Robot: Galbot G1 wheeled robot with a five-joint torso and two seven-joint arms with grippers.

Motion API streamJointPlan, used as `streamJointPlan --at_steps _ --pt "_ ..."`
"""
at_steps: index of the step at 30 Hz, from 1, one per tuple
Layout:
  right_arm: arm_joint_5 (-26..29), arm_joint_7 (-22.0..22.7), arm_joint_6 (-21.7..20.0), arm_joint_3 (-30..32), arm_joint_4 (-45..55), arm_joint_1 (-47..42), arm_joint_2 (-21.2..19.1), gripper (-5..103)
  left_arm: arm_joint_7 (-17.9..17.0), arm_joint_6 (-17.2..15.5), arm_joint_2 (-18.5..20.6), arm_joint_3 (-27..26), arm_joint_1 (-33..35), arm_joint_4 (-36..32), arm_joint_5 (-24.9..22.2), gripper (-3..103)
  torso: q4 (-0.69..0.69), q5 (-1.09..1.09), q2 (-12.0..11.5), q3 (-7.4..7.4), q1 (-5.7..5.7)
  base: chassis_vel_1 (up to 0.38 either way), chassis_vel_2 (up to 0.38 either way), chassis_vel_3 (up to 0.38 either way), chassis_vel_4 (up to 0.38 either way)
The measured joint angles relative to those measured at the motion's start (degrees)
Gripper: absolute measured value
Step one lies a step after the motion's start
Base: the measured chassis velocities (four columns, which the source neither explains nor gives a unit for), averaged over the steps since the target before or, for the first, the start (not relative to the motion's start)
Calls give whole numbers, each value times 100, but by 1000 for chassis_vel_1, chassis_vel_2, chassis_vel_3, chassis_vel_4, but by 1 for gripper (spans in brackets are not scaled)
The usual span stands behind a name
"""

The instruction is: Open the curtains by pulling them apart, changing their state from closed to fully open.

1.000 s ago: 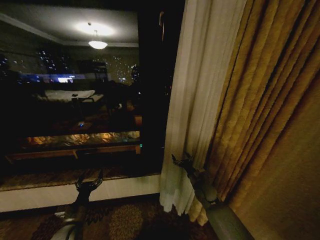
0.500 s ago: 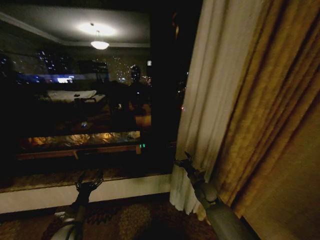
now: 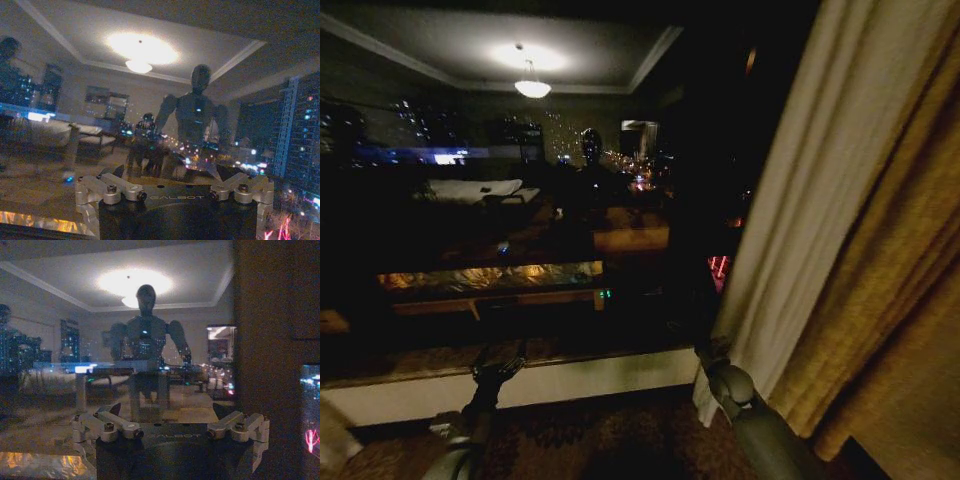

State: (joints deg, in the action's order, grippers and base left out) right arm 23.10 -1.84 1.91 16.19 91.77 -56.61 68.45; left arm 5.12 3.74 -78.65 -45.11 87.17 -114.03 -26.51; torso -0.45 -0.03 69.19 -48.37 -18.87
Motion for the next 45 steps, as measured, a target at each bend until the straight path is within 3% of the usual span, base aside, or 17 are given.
streamJointPlan --at_steps 45 --pt "0 0 -2 0 -1 -1 0 100 0 0 0 1 0 0 0 100 -1 1 -1 -1 -1 364 350 -364 -344"
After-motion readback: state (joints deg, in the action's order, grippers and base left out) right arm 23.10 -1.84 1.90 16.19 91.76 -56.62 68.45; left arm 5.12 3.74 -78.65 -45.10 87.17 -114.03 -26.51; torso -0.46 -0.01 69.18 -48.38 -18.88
